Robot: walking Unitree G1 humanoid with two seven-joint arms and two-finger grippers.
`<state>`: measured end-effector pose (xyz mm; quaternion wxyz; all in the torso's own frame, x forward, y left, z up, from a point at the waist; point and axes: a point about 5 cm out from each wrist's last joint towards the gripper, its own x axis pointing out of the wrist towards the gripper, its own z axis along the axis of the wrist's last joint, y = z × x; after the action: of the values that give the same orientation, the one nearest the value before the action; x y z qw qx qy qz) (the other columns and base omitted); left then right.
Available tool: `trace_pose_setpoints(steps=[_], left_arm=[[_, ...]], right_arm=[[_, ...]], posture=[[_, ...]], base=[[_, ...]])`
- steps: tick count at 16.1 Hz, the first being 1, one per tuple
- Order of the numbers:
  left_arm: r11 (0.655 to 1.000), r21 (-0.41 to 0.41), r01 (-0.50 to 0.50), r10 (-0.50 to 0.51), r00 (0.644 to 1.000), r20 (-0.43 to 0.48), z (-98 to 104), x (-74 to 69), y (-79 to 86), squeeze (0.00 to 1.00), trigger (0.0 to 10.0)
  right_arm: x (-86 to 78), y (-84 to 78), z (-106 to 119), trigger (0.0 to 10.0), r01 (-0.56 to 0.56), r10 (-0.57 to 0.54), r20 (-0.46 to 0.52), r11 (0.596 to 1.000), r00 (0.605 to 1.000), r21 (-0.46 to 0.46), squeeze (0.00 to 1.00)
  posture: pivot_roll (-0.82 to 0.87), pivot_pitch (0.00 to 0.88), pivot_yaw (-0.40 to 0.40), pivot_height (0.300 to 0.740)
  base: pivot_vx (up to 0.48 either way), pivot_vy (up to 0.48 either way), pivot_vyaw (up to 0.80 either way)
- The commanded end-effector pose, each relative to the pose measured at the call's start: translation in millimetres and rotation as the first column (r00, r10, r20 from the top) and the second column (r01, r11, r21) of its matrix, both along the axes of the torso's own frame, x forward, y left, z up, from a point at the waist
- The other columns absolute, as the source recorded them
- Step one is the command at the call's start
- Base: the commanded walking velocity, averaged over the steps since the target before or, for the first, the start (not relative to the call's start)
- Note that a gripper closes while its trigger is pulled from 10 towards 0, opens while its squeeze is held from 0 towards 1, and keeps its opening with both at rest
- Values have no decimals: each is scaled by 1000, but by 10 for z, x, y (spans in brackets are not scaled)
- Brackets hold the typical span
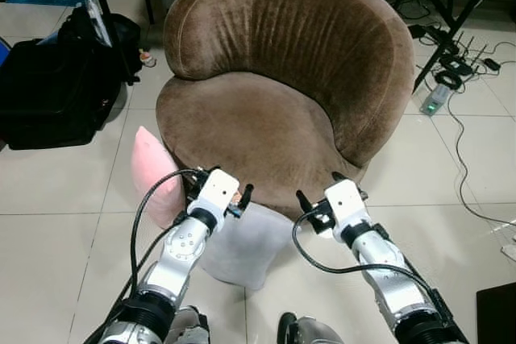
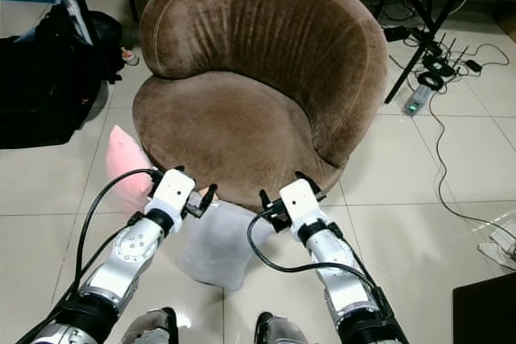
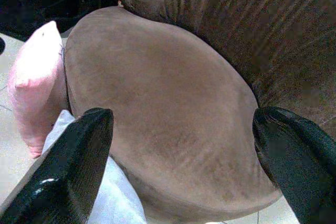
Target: Move the pillow to the sofa from floor
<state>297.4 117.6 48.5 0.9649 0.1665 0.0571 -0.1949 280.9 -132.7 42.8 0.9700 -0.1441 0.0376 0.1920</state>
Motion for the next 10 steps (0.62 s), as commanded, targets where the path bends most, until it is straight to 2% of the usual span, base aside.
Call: trace_pose_setpoints(steps=[1,7,10], left_arm=[[1000,-1,12,-12,1000,-7,-18,-16,-47,0,10000],[1000,10,15,-15,1000,-17,-35,-25,-68,0,10000],[999,32,28,-27,999,-20,-48,-31,-83,0,10000]], right_arm=[[-22,-40,11,10000,1,-1,12,1000,1000,1,0],[-58,-14,37,10000,-22,21,24,1000,999,18,0],[-72,4,46,10000,-33,33,25,999,999,22,0]], posture=[[69,155,-73,740],[65,165,-72,740],[64,168,-71,740]], base=[[0,0,0],[0,0,0],[353,-285,0]])
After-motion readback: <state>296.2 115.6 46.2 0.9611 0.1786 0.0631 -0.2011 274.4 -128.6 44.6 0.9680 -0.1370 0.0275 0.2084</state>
